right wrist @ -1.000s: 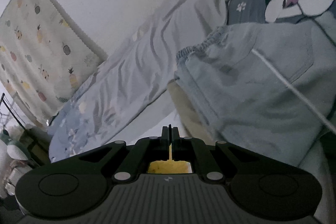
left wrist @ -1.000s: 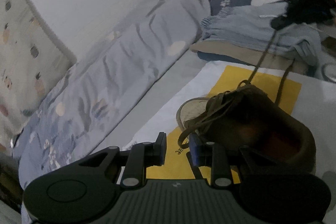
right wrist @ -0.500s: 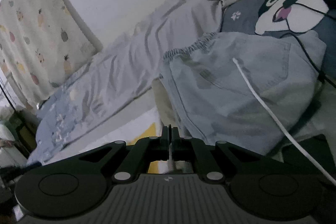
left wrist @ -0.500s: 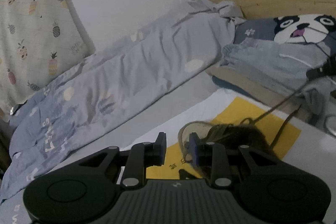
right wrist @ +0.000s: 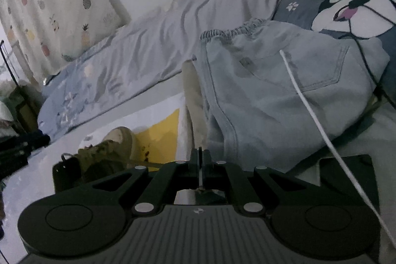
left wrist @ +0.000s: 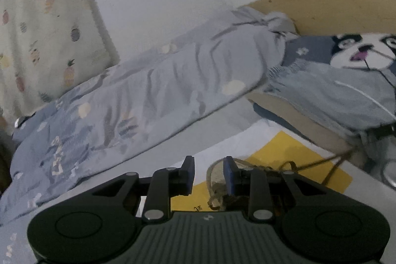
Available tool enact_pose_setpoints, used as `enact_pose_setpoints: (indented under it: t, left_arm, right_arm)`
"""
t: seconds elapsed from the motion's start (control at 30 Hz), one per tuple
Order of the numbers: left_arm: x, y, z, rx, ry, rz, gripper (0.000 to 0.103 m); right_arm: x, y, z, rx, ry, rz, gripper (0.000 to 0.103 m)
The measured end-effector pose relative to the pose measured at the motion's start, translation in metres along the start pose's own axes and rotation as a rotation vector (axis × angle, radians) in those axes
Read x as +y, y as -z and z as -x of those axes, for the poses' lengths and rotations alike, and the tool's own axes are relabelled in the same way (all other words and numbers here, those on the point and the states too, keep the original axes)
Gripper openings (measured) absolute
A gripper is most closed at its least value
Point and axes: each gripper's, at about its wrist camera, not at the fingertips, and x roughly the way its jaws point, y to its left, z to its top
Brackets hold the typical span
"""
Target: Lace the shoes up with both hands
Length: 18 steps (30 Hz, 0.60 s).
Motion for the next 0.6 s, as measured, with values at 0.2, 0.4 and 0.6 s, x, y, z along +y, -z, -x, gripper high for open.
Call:
enact_pose_setpoints:
  t: [0.2,0.4,0.6]
  left_arm:
    - [0.008,0.004,0.001,0.007,-0.022,0.041,0.026]
    - [0.013,0.010,0.000,0.026,-0.044,0.076,0.026]
    - [0.011,0.010,0.001,0.016,-0.040,0.083,0.026]
  right_arm:
    - [-0.009,-0.003,0.008,-0.040,0.067,-0.015,0.001]
    - [-0.014,-0.008,0.011,-0.055,0.096,-0.003,0.001]
    - [-0.004,-0.007,0.005,0.002,0.061,0.094,0.001]
